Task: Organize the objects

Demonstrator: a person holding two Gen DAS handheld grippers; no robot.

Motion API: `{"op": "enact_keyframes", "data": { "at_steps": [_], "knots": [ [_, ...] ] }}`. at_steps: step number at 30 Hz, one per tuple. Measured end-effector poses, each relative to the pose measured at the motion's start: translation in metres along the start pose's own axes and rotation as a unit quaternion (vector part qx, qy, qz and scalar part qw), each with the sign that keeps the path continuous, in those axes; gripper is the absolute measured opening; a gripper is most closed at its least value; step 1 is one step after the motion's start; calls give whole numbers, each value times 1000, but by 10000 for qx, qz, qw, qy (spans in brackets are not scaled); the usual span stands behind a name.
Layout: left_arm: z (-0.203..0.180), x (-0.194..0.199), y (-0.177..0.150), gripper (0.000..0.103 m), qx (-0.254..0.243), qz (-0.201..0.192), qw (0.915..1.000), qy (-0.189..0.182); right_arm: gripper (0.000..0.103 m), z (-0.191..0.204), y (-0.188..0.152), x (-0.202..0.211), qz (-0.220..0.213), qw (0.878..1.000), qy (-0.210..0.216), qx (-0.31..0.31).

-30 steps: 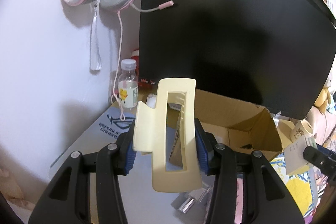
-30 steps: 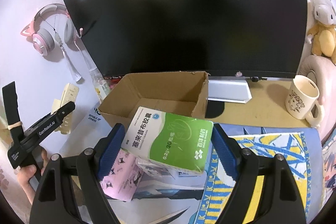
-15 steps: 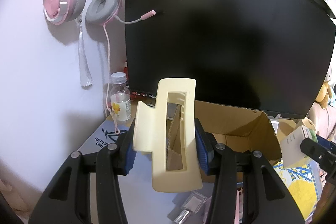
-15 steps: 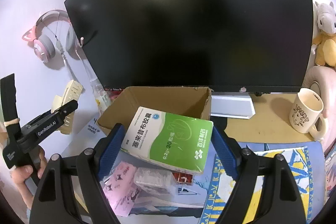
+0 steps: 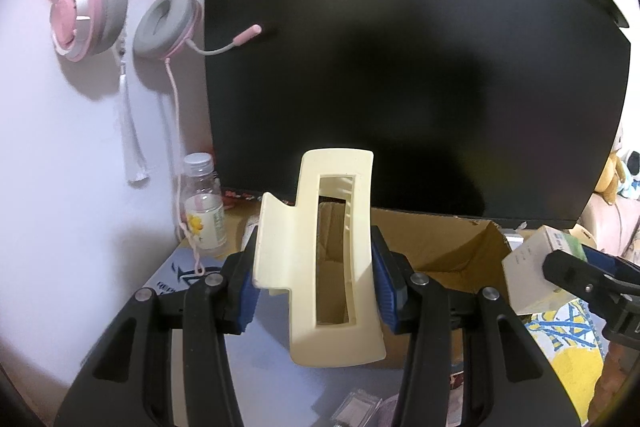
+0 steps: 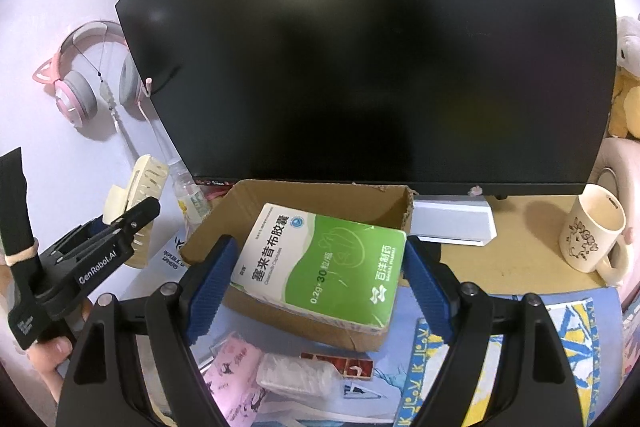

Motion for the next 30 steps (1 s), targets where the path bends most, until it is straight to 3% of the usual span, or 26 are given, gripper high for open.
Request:
{"op": "enact_keyframes", "data": {
  "at_steps": [14, 24, 30],
  "knots": [
    [-5, -26, 2, 47, 79, -158, 9998, -79, 88, -4, 15, -20, -107, 9998, 120, -71],
    [-6, -42, -2, 47, 204, -121, 9991, -352, 88, -9, 8, -43, -43, 9998, 144, -105],
    [-4, -47, -3, 47, 238, -90, 9991, -328, 88, -14, 6, -46, -115, 9995, 233, -193]
  ]
}}
Point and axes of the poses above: each gripper's, at about its wrist camera, not at the fingertips, and x roughly against the way its jaws point, z to its left, y to its top, the point moved 5 cm from there along -x, roughly the way its jaws point, and after that the axes turned 4 degrees about z, right-handed, at the moved point
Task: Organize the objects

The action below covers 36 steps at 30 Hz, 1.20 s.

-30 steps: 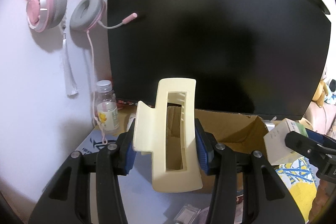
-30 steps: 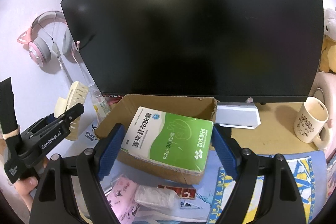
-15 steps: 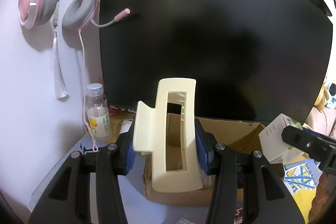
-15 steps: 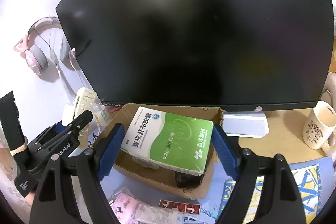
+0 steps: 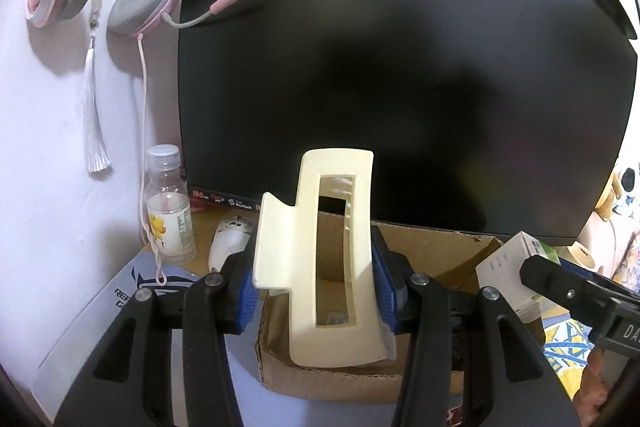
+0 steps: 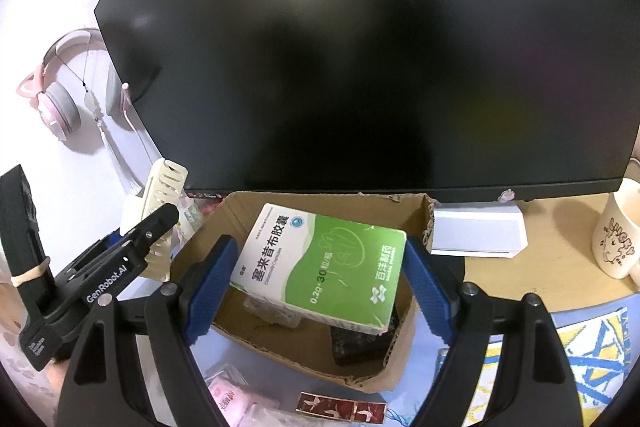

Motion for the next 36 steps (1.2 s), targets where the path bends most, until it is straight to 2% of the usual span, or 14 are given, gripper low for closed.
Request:
{"op": "enact_keyframes", "data": {
  "at_steps": [6, 14, 18, 36],
  "knots": [
    [-2, -8, -3, 47, -106, 69, 9999, 82, 88, 3, -2, -1, -119, 9998, 120, 78],
    [2, -18, -11, 47, -267, 249, 9989, 279, 88, 5, -8, -12, -3, 9999, 55, 90],
    [8, -23, -13, 47, -159, 305, 9985, 420, 88, 5, -9, -15, 35, 10000, 18, 81],
    [24, -23, -18, 47, -219, 577, 9970, 461, 88, 3, -13, -16, 119, 9998, -125, 77]
  ]
}}
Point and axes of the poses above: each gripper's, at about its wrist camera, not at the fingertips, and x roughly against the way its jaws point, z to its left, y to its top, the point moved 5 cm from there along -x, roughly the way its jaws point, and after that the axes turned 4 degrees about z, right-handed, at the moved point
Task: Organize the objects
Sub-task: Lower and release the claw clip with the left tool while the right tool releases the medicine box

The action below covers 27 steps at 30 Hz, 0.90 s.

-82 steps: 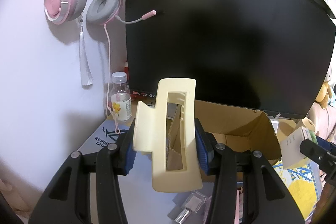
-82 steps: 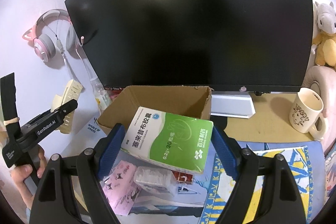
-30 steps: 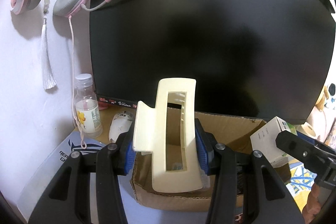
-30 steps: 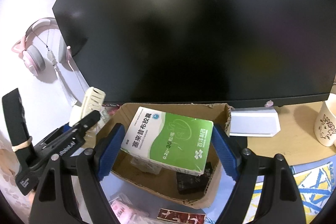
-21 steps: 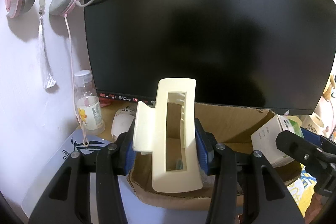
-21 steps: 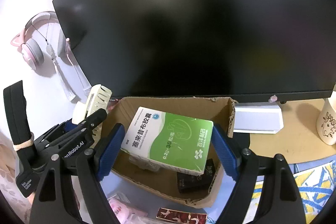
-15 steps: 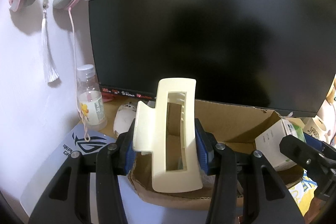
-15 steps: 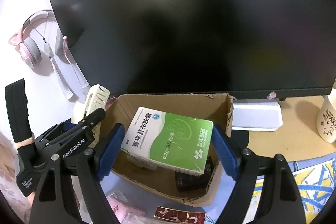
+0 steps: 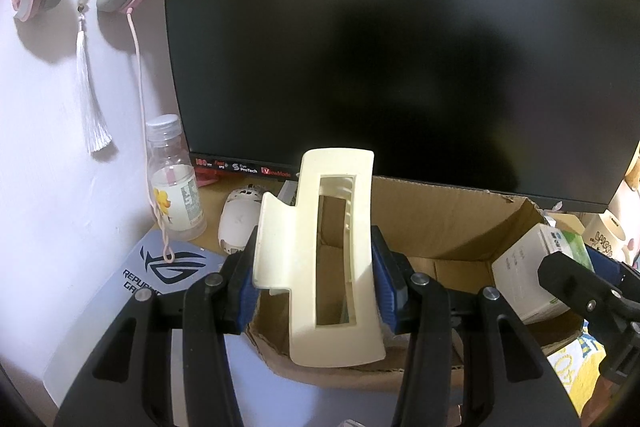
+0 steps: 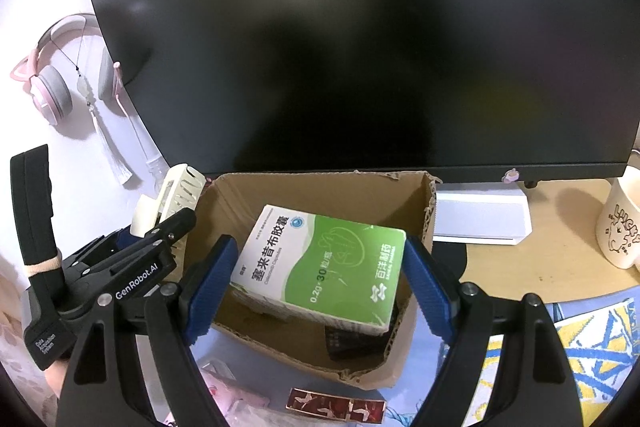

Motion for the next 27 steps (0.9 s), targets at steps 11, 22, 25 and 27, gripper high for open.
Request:
{"op": "enact_keyframes", "data": {
  "at_steps": [11, 22, 25, 27],
  "knots": [
    [-4, 8, -2, 47, -68, 23, 10000, 34, 88, 0, -1, -2, 50, 10000, -19, 20],
    [-3, 8, -1, 62, -197, -2, 9998, 35, 88, -2, -2, -3, 98, 9999, -4, -51],
    [7, 14, 0, 71, -102, -65, 9999, 55, 88, -1, -2, -3, 96, 9999, 2, -76],
    [14, 16, 0, 77, -34, 10, 10000, 78, 88, -1, -2, -3, 95, 9999, 18, -102]
  ]
}}
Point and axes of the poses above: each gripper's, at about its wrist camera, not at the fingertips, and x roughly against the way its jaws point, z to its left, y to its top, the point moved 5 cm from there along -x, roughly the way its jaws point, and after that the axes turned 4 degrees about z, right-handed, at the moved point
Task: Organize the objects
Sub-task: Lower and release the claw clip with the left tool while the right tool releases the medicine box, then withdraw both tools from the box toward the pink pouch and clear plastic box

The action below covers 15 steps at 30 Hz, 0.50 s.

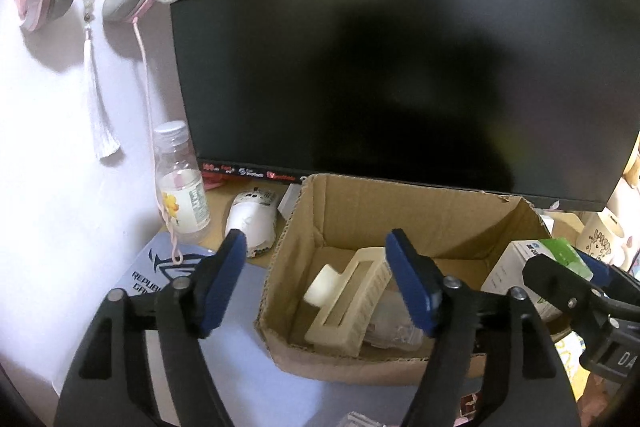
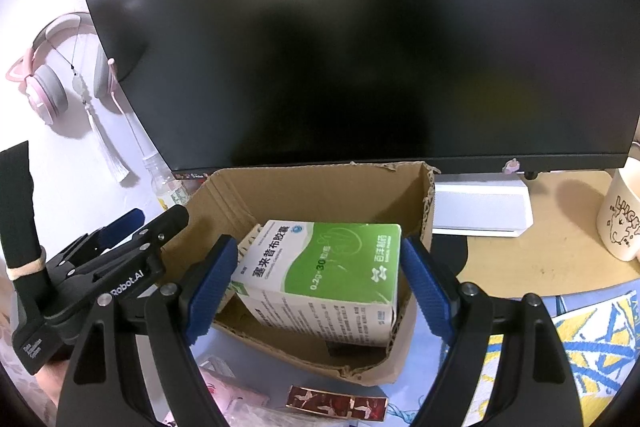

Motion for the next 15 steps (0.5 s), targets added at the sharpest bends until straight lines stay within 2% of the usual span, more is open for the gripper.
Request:
{"op": "enact_keyframes", "data": {
  "at_steps": [7, 9, 12, 15],
  "knots": [
    [13, 10, 6, 95, 274, 30, 9992, 290, 89, -2, -1, 3, -36, 9999, 36, -88],
    [18, 14, 8, 98, 277, -1, 9989, 371, 89, -2, 0, 4, -55, 9999, 31, -103],
    [2, 11, 11, 99, 257, 0, 9988, 424, 90, -3, 1, 7, -74, 9999, 16, -129],
    [2, 12, 10, 99, 184, 4, 9988, 449, 97, -2, 3, 12, -136, 9998, -5, -117]
  ]
}}
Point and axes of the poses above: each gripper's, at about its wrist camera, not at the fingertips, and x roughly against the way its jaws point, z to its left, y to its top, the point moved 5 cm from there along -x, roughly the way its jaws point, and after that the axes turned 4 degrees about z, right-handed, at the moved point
